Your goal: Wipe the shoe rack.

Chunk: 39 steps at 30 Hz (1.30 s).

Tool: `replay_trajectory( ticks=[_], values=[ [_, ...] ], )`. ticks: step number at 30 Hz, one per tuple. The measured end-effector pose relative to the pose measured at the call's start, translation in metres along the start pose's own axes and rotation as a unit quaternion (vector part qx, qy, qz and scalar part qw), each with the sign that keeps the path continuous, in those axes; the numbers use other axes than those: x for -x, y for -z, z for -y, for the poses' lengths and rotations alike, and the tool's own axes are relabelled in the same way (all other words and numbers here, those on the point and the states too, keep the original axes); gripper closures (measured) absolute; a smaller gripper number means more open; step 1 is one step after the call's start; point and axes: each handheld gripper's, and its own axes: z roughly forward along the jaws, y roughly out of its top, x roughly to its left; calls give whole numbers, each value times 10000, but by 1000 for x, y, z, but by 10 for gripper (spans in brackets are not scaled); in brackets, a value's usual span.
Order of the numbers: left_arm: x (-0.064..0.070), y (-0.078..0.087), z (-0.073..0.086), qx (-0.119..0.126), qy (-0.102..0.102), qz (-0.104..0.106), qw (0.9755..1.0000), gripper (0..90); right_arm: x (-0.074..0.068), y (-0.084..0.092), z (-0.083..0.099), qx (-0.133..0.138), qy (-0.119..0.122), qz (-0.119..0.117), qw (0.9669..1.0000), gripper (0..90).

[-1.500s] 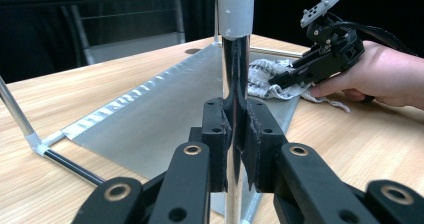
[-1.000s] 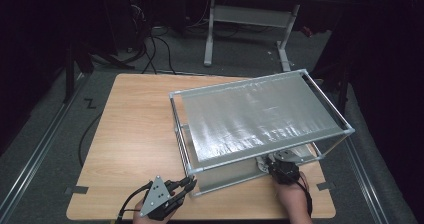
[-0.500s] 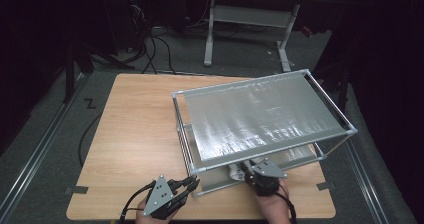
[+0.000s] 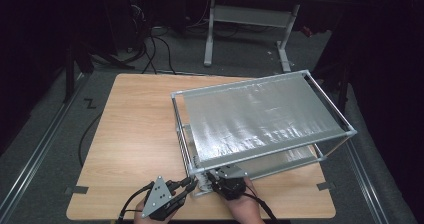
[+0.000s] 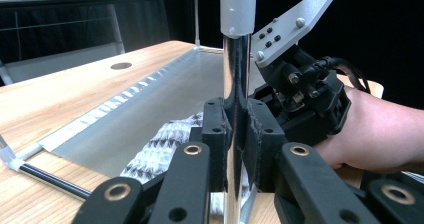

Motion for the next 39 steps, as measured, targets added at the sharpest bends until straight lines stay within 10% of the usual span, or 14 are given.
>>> replay_trajectory(
  ticks=[6, 12, 27, 32, 39],
  values=[
    [0, 0, 0, -6, 5, -8, 10000, 805, -3, 11, -1, 226, 166, -109, 9995, 493],
    [0, 0, 0, -4, 9, -40, 10000, 800, -2, 20, -1, 493, 324, 103, 9982, 616],
    [1, -1, -2, -49, 3, -125, 9999, 809, -7, 6, 5, -180, 252, -126, 9994, 723],
    [1, 0, -2, -68, 5, -137, 9999, 810, 10, 9, 11, -90, 524, 119, 9985, 719],
    [0, 3, -3, -114, 1, -162, 9998, 810, 39, 20, 20, -192, 262, 509, 9982, 717]
  ],
)
